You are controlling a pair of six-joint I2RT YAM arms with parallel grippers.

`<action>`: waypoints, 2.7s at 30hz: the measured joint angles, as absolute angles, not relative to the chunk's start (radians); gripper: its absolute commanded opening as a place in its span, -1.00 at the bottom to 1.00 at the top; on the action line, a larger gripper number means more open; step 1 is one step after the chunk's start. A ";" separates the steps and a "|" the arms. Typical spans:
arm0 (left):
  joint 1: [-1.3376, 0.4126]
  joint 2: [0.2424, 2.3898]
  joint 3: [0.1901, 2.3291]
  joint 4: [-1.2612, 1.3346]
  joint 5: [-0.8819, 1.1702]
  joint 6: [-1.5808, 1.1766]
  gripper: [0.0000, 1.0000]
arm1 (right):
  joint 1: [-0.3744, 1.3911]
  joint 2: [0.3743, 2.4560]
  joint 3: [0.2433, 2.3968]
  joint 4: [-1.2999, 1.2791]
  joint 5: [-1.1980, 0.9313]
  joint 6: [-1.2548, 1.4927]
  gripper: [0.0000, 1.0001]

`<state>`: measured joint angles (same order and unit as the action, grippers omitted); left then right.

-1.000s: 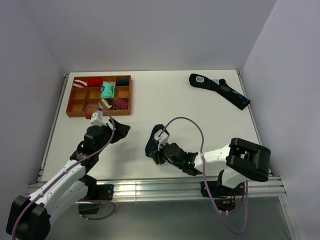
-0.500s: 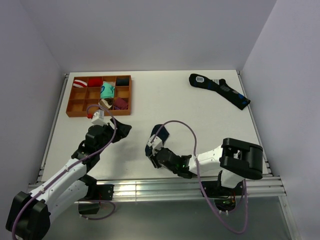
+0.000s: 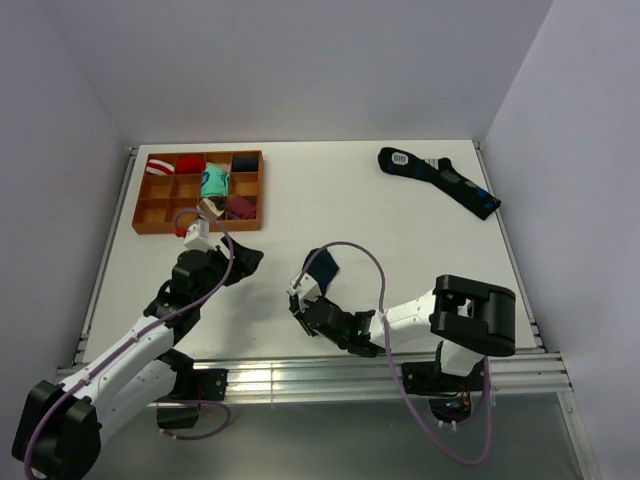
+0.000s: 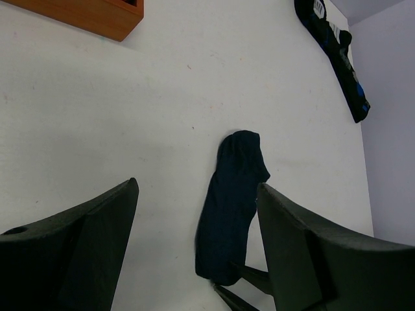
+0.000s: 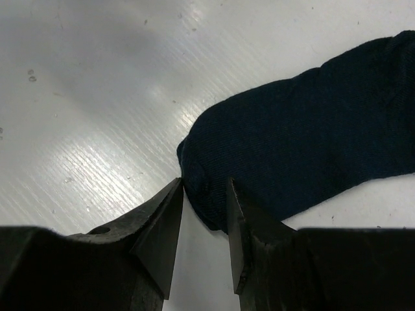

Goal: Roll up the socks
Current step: Roll the sock at the center of the board.

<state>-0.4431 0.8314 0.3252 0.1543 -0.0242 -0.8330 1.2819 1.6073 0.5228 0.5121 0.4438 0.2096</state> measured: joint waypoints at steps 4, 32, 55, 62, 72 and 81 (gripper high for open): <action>-0.445 0.838 0.325 0.155 -0.024 -0.833 0.58 | 1.298 1.619 0.540 0.488 0.459 0.203 -0.18; -0.455 0.855 0.312 0.177 -0.030 -0.829 0.52 | 1.301 1.670 0.591 0.449 0.484 0.219 -0.50; -0.680 0.907 0.167 0.391 -0.152 -0.854 -0.19 | 0.841 1.577 0.500 0.427 -0.295 0.586 -0.57; -0.866 1.025 0.152 0.561 -0.254 -0.815 0.08 | 0.764 1.631 0.496 0.476 -0.463 0.693 -0.57; -0.952 1.198 0.078 0.806 -0.308 -0.733 0.23 | 0.674 1.713 0.533 0.457 -0.659 0.777 -0.57; -0.964 1.287 0.066 0.968 -0.245 -0.640 0.20 | 0.612 1.767 0.631 0.290 -0.765 0.767 -0.55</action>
<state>-0.9642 1.2869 0.0658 0.9680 -0.2447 -0.6395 0.6121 1.7672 0.6312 0.2905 -0.7650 0.7673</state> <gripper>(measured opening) 0.609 0.222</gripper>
